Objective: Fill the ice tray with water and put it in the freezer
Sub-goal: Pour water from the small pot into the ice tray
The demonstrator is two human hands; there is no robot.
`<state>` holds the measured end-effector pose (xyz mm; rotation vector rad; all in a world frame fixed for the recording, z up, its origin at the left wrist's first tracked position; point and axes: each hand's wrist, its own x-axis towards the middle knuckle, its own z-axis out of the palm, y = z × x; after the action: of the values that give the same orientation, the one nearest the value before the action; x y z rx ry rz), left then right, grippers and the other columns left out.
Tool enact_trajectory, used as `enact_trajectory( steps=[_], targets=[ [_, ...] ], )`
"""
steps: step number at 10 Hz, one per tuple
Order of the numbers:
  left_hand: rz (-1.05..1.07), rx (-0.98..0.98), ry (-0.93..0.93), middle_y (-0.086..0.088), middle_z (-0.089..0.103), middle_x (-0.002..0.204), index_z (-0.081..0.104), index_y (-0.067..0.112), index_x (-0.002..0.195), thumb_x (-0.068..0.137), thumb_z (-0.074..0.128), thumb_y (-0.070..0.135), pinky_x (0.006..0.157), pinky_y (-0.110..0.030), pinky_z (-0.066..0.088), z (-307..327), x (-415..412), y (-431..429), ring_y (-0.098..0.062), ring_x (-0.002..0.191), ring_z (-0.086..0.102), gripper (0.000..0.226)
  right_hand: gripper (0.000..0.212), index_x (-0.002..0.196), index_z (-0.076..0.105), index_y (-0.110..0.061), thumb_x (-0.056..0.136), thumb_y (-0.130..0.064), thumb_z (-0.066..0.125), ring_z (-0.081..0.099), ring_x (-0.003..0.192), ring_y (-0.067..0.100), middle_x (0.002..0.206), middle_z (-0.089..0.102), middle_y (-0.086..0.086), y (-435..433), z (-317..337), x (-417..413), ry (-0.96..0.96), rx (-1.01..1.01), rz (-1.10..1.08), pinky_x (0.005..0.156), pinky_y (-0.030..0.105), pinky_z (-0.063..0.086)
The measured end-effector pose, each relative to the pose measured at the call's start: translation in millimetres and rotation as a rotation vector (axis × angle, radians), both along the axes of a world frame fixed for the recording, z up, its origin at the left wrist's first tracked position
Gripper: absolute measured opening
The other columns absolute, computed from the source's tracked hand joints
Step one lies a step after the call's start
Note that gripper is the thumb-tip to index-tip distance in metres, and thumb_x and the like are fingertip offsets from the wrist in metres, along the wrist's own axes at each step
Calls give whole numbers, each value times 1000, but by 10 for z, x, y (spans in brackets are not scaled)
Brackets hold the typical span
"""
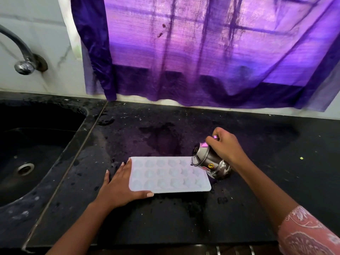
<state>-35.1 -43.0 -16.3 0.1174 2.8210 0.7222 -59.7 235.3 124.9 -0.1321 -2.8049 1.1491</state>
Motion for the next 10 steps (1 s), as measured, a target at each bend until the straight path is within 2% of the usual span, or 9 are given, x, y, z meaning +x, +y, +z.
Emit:
enact_trajectory(
  steps=[7, 10],
  targets=[
    [10, 4, -12, 14, -11, 155, -17, 27, 146, 46, 44, 93, 113, -44, -16, 27, 24, 12, -2, 141, -12, 134, 26, 63, 35, -17, 83, -14, 52, 36, 56, 11, 64, 42, -2, -140, -74, -30, -6, -93, -13, 51, 24, 29],
    [15, 11, -6, 16, -11, 155, -15, 28, 147, 48, 46, 91, 113, -43, -17, 32, 37, 26, 0, 140, -13, 132, 29, 61, 33, -18, 83, -13, 52, 32, 55, 10, 61, 39, -3, -246, -87, -65, -5, -24, 30, 49, 24, 26]
  ],
)
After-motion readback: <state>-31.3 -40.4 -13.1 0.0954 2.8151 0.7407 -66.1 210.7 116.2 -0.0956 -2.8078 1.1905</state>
